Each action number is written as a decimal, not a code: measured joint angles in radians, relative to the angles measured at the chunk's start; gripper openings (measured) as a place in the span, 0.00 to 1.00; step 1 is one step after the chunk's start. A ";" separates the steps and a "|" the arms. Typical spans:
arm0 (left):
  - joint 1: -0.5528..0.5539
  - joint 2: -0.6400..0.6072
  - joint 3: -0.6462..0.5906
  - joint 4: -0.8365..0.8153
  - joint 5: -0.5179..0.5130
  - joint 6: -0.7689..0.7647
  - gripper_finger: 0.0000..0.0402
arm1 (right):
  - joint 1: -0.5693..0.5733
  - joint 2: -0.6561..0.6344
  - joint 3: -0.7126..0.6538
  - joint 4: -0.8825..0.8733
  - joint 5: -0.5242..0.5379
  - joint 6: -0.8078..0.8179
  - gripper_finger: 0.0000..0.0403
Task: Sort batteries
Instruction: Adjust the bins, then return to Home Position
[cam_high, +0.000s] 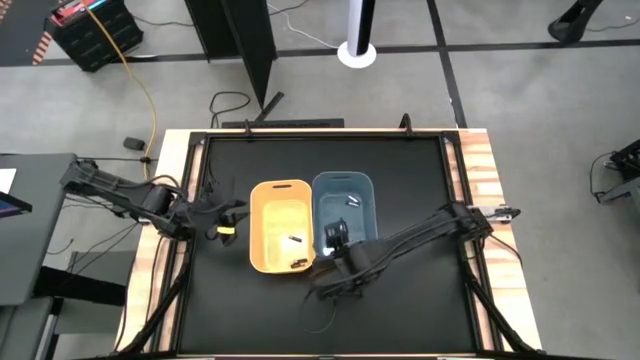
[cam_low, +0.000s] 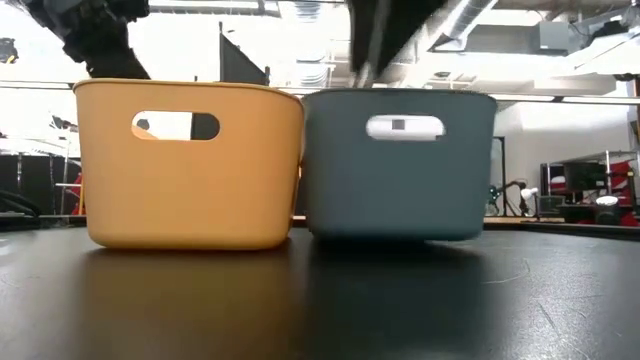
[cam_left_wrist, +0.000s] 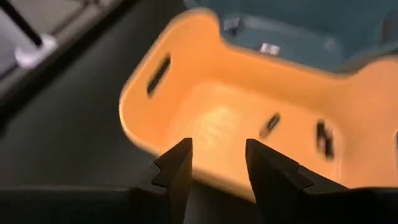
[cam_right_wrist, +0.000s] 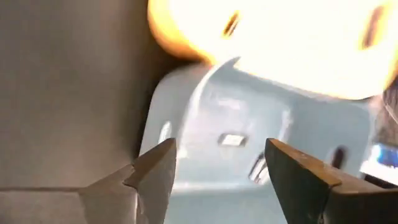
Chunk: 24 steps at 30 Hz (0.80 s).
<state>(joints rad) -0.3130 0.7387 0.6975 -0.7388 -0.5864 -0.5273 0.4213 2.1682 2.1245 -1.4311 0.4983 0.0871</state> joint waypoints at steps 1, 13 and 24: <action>-0.009 -0.009 0.000 0.022 -0.019 0.022 0.35 | 0.001 -0.032 -0.002 0.033 0.005 0.008 0.66; -0.150 -0.132 -0.001 0.151 -0.185 0.272 0.01 | 0.021 -0.618 -0.561 0.605 0.137 0.046 0.09; -0.181 -0.313 -0.338 0.715 -0.139 0.565 0.00 | -0.070 -1.174 -1.511 1.753 -0.162 -0.242 0.01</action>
<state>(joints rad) -0.4939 0.4256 0.3596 -0.0242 -0.7253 0.0378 0.3517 0.9937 0.6139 0.3224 0.3358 -0.1545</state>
